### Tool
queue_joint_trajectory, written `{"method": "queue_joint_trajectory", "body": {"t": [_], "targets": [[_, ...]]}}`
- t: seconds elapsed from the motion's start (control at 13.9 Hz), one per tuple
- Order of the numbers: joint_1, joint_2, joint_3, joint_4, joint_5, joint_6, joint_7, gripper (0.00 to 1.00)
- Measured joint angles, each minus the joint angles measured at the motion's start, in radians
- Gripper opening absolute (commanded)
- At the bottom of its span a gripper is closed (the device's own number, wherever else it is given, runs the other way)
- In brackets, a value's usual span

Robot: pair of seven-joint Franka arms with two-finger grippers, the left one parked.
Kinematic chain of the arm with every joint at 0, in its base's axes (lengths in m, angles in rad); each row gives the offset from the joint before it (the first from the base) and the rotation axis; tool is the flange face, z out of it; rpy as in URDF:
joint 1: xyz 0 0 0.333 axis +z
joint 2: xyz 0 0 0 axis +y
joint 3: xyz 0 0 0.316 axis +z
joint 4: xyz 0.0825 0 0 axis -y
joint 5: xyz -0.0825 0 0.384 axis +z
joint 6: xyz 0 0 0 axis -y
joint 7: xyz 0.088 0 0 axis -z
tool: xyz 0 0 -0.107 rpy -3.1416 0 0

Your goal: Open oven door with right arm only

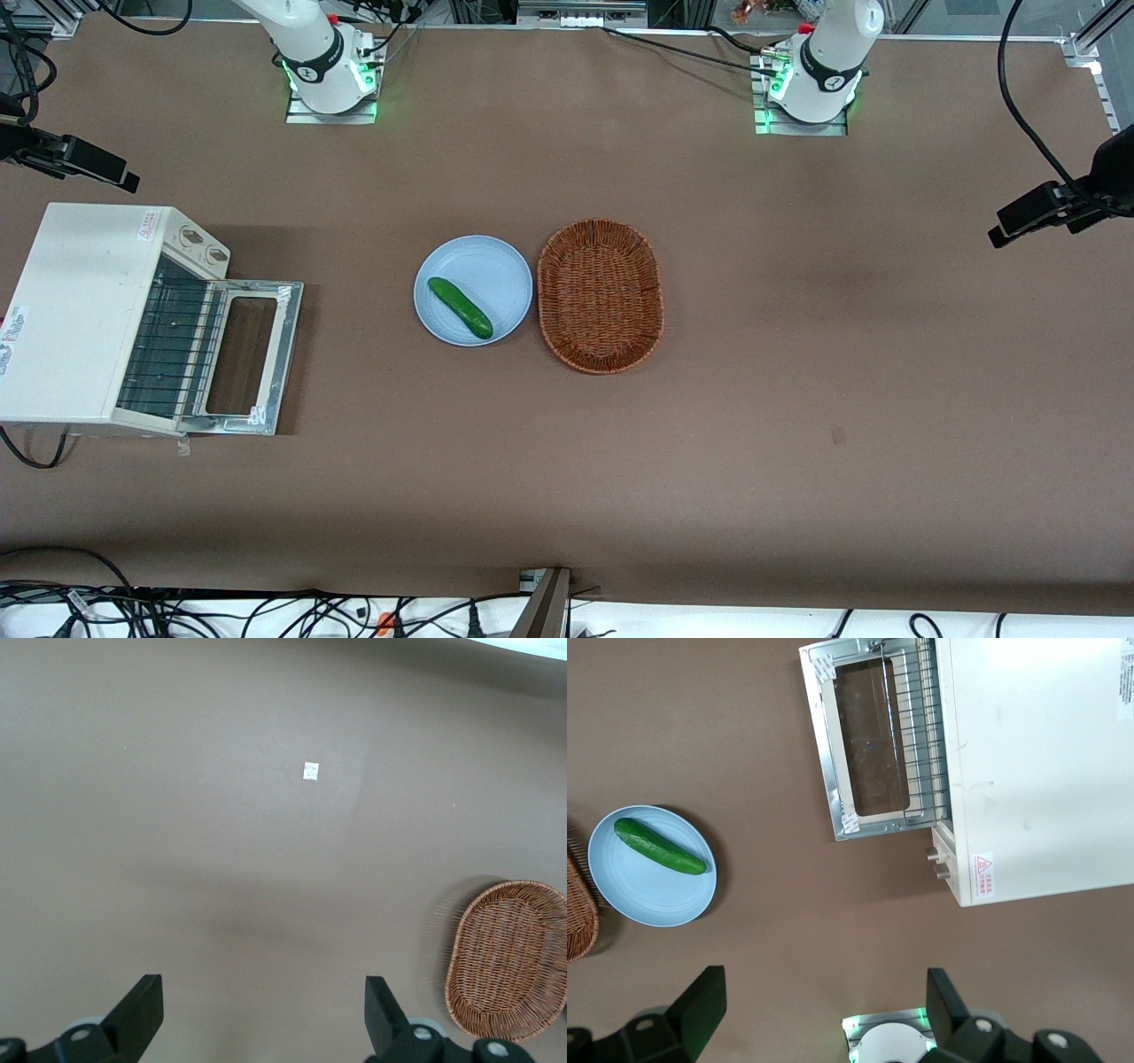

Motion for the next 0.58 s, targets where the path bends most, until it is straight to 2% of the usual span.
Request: {"method": "queue_joint_trajectory", "body": {"t": [0.58], "targets": [[-0.002, 0.018, 0.004, 0.002, 0.0, 0.051, 0.0, 1.0]]}}
